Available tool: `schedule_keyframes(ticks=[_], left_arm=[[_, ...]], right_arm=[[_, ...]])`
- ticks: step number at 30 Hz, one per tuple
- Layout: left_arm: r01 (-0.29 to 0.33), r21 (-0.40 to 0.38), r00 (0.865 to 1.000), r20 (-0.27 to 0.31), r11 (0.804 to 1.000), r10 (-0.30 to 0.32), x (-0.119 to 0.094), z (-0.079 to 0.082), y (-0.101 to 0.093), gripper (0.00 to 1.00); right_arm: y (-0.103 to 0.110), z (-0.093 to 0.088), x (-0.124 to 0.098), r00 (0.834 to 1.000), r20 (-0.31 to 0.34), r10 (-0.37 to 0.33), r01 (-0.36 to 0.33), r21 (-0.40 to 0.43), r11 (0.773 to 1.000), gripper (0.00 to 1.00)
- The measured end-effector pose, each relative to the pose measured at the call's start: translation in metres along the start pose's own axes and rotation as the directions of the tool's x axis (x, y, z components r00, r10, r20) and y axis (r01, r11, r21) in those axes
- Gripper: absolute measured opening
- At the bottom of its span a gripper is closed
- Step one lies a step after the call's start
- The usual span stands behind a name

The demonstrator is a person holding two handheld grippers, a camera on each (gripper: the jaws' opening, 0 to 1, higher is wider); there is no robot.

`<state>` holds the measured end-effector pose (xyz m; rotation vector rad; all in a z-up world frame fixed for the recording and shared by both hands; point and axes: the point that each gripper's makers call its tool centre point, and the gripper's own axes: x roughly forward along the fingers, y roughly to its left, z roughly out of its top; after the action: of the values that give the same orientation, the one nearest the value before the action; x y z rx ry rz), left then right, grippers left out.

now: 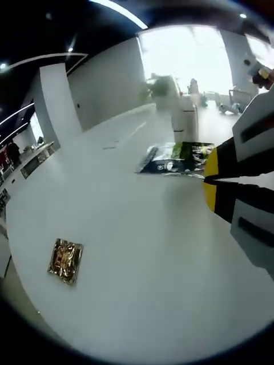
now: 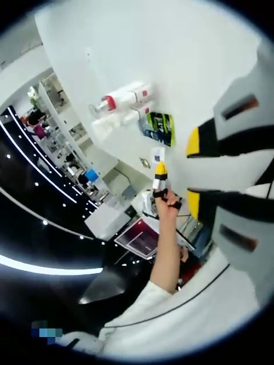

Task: Arrange the skincare products in the storage area until every visible bottle or jar stands upright without overlapping.

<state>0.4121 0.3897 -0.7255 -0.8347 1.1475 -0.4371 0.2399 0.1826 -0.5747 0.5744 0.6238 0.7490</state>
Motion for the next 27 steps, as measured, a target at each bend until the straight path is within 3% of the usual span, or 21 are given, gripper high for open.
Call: schedule_keyframes(ticks=[7,9,18,23,27], left_arm=[[-0.01,-0.004,1.0,-0.024,1.0,0.01,0.014,0.021,-0.004,0.01],[-0.059,0.027,0.997,-0.038,0.998,0.06,0.018,0.027,0.001,0.01],[-0.141,0.105,0.982,-0.109,0.984,0.152,0.034,0.045,0.004,0.01],[-0.175,0.114,0.974,-0.124,0.978,0.189,0.034,0.045,0.008,0.03],[-0.187,0.076,0.973,-0.121,0.979,0.195,0.034,0.046,0.012,0.03]], right_arm=[[-0.005,-0.008,0.004,0.999,-0.031,-0.016,0.017,0.019,1.0,0.23],[-0.006,-0.007,0.006,0.999,-0.03,-0.018,0.019,0.028,0.999,0.23],[-0.009,-0.005,0.013,0.999,-0.032,-0.021,0.023,0.052,0.998,0.23],[-0.011,-0.003,0.013,0.999,-0.032,-0.025,0.027,0.05,0.998,0.23],[-0.013,-0.002,0.014,0.999,-0.033,-0.028,0.029,0.049,0.998,0.23]])
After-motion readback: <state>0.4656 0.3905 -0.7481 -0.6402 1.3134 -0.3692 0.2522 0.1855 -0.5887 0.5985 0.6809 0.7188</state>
